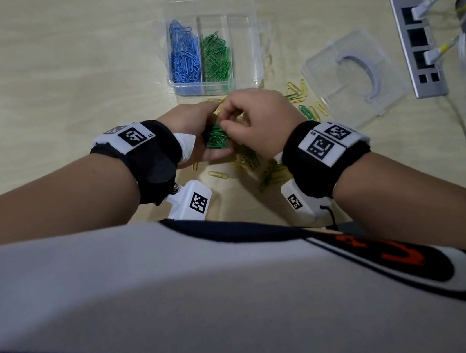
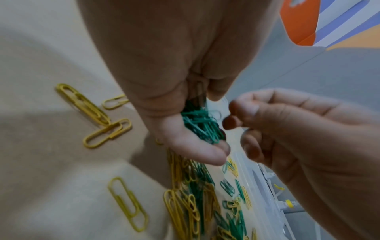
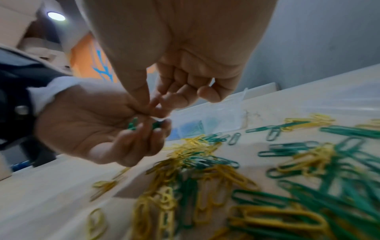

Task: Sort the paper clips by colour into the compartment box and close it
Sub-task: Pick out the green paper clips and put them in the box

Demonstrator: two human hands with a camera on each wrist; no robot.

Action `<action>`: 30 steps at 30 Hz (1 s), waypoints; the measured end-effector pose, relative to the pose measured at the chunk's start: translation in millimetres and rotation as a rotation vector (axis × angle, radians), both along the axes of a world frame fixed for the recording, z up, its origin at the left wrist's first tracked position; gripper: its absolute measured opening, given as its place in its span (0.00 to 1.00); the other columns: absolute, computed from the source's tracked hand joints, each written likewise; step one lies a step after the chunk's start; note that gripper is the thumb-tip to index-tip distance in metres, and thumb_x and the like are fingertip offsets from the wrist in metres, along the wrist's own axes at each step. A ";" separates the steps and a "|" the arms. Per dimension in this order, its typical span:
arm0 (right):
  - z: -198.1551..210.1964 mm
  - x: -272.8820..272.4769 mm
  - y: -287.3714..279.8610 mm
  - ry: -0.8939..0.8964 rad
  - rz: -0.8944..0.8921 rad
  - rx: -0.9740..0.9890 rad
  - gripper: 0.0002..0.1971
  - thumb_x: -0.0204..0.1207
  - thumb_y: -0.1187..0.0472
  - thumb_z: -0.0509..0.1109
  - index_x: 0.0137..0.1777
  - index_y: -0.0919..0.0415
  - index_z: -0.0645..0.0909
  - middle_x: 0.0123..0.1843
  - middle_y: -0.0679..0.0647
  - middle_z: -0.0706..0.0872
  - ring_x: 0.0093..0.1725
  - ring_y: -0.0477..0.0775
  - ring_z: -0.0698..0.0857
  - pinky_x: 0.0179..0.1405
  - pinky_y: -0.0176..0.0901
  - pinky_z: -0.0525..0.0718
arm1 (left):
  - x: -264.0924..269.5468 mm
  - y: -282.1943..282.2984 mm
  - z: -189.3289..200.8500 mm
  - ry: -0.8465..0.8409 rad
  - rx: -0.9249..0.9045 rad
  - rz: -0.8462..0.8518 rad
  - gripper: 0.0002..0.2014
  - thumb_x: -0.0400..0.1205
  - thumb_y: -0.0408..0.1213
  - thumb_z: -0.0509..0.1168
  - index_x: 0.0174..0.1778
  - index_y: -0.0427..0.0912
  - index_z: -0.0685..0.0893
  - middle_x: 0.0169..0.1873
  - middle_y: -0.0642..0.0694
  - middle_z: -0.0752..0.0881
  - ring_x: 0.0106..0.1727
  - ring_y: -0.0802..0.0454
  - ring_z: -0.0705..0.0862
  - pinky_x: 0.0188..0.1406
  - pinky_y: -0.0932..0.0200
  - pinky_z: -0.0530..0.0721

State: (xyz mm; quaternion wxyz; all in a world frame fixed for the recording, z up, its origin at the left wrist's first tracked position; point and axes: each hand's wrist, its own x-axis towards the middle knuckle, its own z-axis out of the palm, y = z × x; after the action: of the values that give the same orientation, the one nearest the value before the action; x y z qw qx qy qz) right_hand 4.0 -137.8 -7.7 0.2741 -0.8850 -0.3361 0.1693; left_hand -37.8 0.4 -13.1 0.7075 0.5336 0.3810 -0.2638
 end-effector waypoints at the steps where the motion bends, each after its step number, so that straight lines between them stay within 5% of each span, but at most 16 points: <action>1: -1.2 5.2 -3.5 -0.018 -0.050 -0.022 0.05 0.76 0.58 0.67 0.48 0.54 0.84 0.46 0.47 0.84 0.43 0.45 0.78 0.43 0.36 0.71 | -0.2 0.8 1.1 0.028 -0.032 -0.002 0.17 0.87 0.47 0.53 0.45 0.39 0.80 0.34 0.42 0.83 0.30 0.51 0.85 0.27 0.58 0.87; 4: -5.8 24.8 -14.0 -0.083 -0.112 -0.223 0.13 0.79 0.64 0.62 0.61 0.55 0.82 0.59 0.53 0.82 0.55 0.53 0.81 0.55 0.43 0.77 | -0.5 5.0 1.1 0.075 -0.071 -0.020 0.25 0.88 0.52 0.48 0.40 0.36 0.80 0.28 0.41 0.83 0.28 0.52 0.82 0.27 0.62 0.87; 6: -10.3 33.9 -16.0 -0.105 0.001 -0.386 0.25 0.76 0.71 0.62 0.72 0.54 0.75 0.69 0.54 0.78 0.65 0.58 0.78 0.65 0.51 0.77 | -1.4 7.8 1.3 0.072 -0.095 -0.011 0.27 0.88 0.52 0.48 0.38 0.35 0.81 0.28 0.40 0.83 0.28 0.51 0.83 0.30 0.61 0.87; 10: -22.6 39.4 -10.2 -0.244 0.215 -0.520 0.30 0.78 0.70 0.60 0.79 0.51 0.64 0.77 0.52 0.71 0.70 0.62 0.73 0.66 0.59 0.74 | -1.8 11.8 1.0 0.080 -0.110 0.019 0.29 0.88 0.53 0.48 0.38 0.34 0.82 0.28 0.39 0.84 0.30 0.49 0.83 0.34 0.58 0.88; 19: -25.8 47.0 -13.9 -0.359 0.228 -0.611 0.12 0.79 0.63 0.64 0.61 0.58 0.80 0.57 0.56 0.82 0.58 0.61 0.79 0.57 0.52 0.74 | 4.0 13.0 3.9 0.094 -0.080 -0.006 0.28 0.88 0.54 0.47 0.38 0.35 0.81 0.32 0.40 0.83 0.27 0.51 0.84 0.34 0.58 0.88; 30: -20.0 40.6 -16.1 -0.189 0.045 -0.652 0.13 0.77 0.53 0.63 0.55 0.60 0.80 0.51 0.58 0.82 0.50 0.62 0.82 0.52 0.52 0.75 | 6.5 13.0 1.1 0.096 -0.070 -0.006 0.29 0.87 0.54 0.47 0.39 0.34 0.82 0.29 0.39 0.83 0.26 0.50 0.84 0.31 0.58 0.89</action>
State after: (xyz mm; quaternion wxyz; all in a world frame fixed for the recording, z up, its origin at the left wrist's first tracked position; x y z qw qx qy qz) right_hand 44.5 -153.9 -27.7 -0.0594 -0.9302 -0.3078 0.1912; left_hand -31.3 13.3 -11.9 0.7058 0.4964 0.4033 -0.3045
